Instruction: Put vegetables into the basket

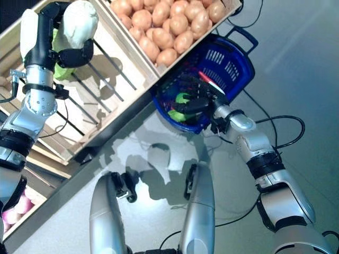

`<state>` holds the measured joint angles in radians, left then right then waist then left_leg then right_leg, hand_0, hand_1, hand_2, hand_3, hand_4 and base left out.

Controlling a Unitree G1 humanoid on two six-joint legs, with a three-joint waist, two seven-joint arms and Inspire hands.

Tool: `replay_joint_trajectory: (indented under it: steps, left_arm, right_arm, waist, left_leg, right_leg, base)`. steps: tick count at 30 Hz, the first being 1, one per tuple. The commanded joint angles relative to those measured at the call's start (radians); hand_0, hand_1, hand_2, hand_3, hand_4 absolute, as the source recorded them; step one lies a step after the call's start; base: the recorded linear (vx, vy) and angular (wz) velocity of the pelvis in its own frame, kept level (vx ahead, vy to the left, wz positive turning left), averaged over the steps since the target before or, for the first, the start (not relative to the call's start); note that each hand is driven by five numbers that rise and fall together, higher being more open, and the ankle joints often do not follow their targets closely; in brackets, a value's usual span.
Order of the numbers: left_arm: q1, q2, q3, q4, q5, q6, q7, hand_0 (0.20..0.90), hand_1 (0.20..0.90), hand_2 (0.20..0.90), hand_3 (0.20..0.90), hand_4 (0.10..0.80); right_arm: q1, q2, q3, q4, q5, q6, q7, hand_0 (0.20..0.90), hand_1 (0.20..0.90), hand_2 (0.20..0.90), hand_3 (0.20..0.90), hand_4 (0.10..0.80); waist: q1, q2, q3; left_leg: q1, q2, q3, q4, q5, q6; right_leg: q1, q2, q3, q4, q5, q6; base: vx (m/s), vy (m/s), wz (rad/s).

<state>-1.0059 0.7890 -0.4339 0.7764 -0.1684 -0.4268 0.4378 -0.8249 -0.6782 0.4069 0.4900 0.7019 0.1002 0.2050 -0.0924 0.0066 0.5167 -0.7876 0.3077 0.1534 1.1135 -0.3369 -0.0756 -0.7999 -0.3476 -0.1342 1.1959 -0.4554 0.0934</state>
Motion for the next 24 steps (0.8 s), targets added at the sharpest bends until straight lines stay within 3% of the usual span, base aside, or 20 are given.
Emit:
replay_joint_trajectory:
  steps: [1,3,4,8,15,20,24]
  left_arm:
    - [0.032,-0.008,0.138,-0.111,-0.248,-0.134,-0.074,0.3,0.3,0.3,0.3,0.4]
    - [0.072,-0.041,0.167,-0.141,-0.338,-0.116,-0.124,0.3,0.3,0.3,0.3,0.4]
    - [0.09,-0.059,0.181,-0.157,-0.382,-0.106,-0.15,0.3,0.3,0.3,0.3,0.4]
    - [0.151,-0.137,0.217,-0.219,-0.502,-0.052,-0.223,0.3,0.3,0.3,0.3,0.4]
    - [0.259,-0.25,0.24,-0.3,-0.566,0.064,-0.277,0.3,0.3,0.3,0.3,0.4]
    - [0.323,-0.297,0.237,-0.323,-0.682,0.159,-0.37,0.3,0.3,0.3,0.3,0.4]
    - [0.359,-0.328,0.216,-0.344,-0.674,0.191,-0.411,0.3,0.3,0.3,0.3,0.4]
  right_arm:
    - [0.011,0.089,-0.045,-0.082,-0.066,-0.165,-0.024,0.9,0.9,0.9,0.9,0.8]
    - [0.026,0.104,-0.045,-0.092,-0.117,-0.164,-0.031,0.9,0.9,0.9,0.9,0.8]
    - [0.029,0.113,-0.041,-0.1,-0.135,-0.159,-0.039,0.9,0.9,0.9,0.9,0.8]
    - [0.037,0.147,-0.019,-0.122,-0.186,-0.145,-0.07,0.9,0.9,0.9,0.9,0.8]
    - [0.052,0.2,0.012,-0.141,-0.25,-0.068,-0.091,0.9,0.9,0.9,0.9,0.8]
    - [0.069,0.22,0.036,-0.137,-0.227,-0.009,-0.056,0.9,0.9,0.9,0.9,0.8]
    - [0.073,0.234,0.056,-0.116,-0.215,0.027,-0.04,0.9,0.9,0.9,0.9,0.8]
  waist:
    - [0.016,0.007,-0.157]
    - [0.023,0.004,-0.182]
    - [0.025,0.003,-0.195]
    - [0.039,-0.008,-0.237]
    - [0.054,-0.006,-0.332]
    - [0.062,-0.008,-0.396]
    - [0.072,-0.013,-0.421]
  left_leg:
    - [0.144,-0.006,-0.023,-0.224,0.061,-0.015]
    - [0.224,-0.021,-0.015,-0.302,0.077,-0.012]
    - [0.259,-0.029,-0.004,-0.366,0.12,-0.003]
    - [0.386,-0.052,0.014,-0.506,0.158,-0.007]
    - [0.598,-0.087,0.064,-0.749,0.256,-0.028]
    - [0.712,-0.102,0.086,-0.893,0.309,-0.033]
    - [0.769,-0.116,0.078,-0.989,0.347,-0.036]
  right_leg:
    - [0.156,-0.023,0.005,-0.232,0.153,-0.024]
    - [0.238,-0.012,-0.013,-0.303,0.161,-0.027]
    - [0.276,-0.004,-0.03,-0.366,0.196,-0.037]
    - [0.422,0.032,-0.071,-0.52,0.219,-0.035]
    - [0.665,0.139,-0.119,-0.822,0.287,-0.036]
    - [0.782,0.181,-0.14,-0.976,0.333,-0.025]
    - [0.836,0.194,-0.151,-1.057,0.373,-0.011]
  base:
    - [0.119,-0.043,0.08]
    - [0.089,-0.049,-0.01]
    - [0.053,-0.055,-0.03]
    - [0.095,-0.069,0.01]
    - [0.144,-0.066,-0.05]
    - [0.155,-0.028,-0.09]
    - [0.099,-0.025,0.09]
